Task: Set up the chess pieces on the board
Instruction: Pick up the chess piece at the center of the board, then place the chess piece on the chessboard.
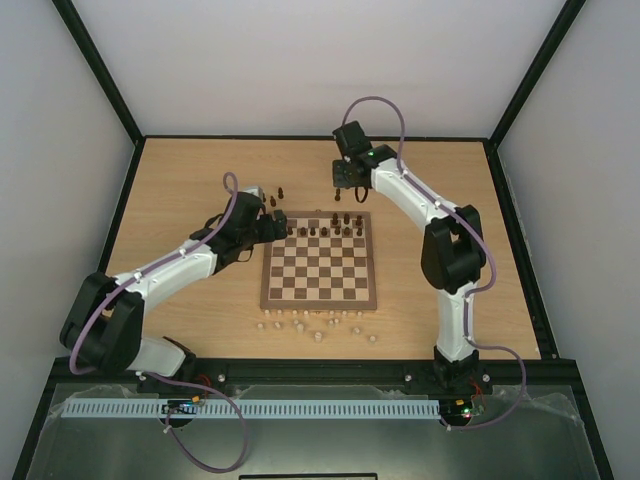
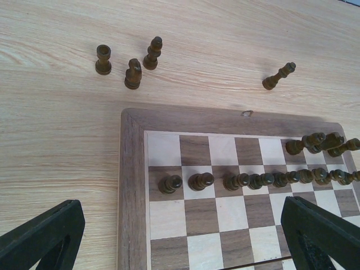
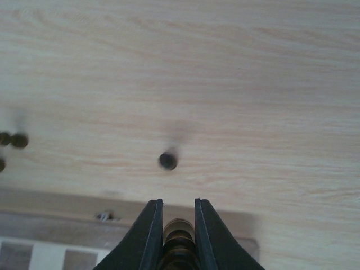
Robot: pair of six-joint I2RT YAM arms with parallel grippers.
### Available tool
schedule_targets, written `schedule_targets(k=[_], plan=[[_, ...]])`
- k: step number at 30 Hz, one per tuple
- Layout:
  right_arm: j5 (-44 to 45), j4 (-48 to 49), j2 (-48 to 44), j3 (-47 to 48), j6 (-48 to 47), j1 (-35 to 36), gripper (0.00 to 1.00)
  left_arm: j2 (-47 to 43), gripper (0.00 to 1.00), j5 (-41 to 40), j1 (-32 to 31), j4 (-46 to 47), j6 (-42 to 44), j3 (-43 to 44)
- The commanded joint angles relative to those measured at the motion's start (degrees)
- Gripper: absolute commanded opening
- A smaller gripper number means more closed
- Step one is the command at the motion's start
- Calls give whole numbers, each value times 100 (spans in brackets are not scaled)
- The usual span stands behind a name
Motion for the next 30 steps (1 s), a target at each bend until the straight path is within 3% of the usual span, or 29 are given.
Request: schedule_targets(k=[1, 15, 30], plan=[[-184, -76, -337, -293, -5, 349, 7, -182, 99, 9, 30, 58, -65, -130], [-576, 154, -139, -705, 112, 764, 7, -315, 99, -14, 38, 57, -68, -163], [-437, 328, 265, -787, 139, 905, 7, -287, 99, -19, 38, 72, -60, -166]])
